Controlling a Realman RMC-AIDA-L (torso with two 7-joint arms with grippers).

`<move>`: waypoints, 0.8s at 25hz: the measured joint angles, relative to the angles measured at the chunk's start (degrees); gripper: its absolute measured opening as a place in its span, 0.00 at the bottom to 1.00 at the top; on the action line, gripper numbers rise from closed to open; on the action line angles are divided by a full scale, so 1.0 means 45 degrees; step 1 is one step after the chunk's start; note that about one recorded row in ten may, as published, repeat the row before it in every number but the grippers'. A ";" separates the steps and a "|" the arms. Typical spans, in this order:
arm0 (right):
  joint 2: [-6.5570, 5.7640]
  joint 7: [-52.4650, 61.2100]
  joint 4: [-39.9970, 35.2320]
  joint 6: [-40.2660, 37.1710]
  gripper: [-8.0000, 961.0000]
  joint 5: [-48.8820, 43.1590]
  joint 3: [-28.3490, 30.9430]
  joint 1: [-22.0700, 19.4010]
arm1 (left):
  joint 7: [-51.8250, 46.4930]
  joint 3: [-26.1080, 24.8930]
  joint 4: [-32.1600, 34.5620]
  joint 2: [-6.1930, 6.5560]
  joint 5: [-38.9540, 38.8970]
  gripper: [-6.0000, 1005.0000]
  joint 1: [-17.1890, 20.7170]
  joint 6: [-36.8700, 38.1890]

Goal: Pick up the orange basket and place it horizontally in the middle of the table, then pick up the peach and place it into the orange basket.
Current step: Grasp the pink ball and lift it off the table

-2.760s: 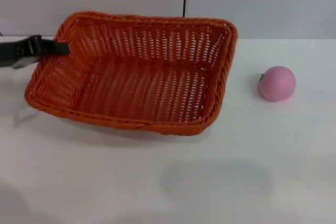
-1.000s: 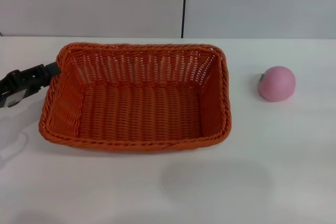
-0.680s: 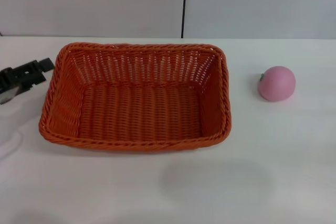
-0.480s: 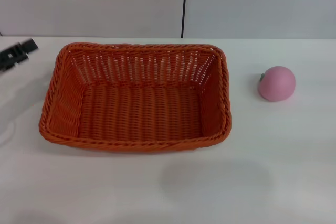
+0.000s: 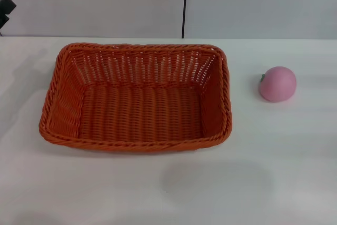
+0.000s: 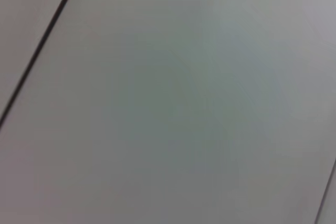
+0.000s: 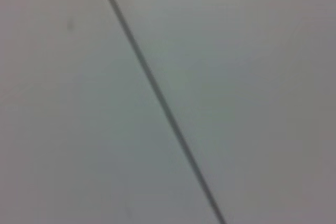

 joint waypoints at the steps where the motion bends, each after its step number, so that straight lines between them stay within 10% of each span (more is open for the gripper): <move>1: -0.0033 0.0133 -0.0066 -0.0088 0.61 0.0000 -0.0286 -0.0026 | 0.0858 -0.0002 -0.0330 0.0000 -0.0346 0.66 -0.0002 0.0183; 8: -0.0253 0.3089 -0.2381 -0.0713 0.60 -0.0150 -0.3655 -0.0558 | 0.4975 -0.0002 -0.2147 -0.0037 -0.1782 0.65 -0.0121 0.1920; 20: -0.1117 0.7512 -0.6028 -0.2303 0.59 -0.5795 -0.4190 -0.0179 | 0.6458 -0.0001 -0.3243 -0.0090 -0.2188 0.65 -0.0171 0.2741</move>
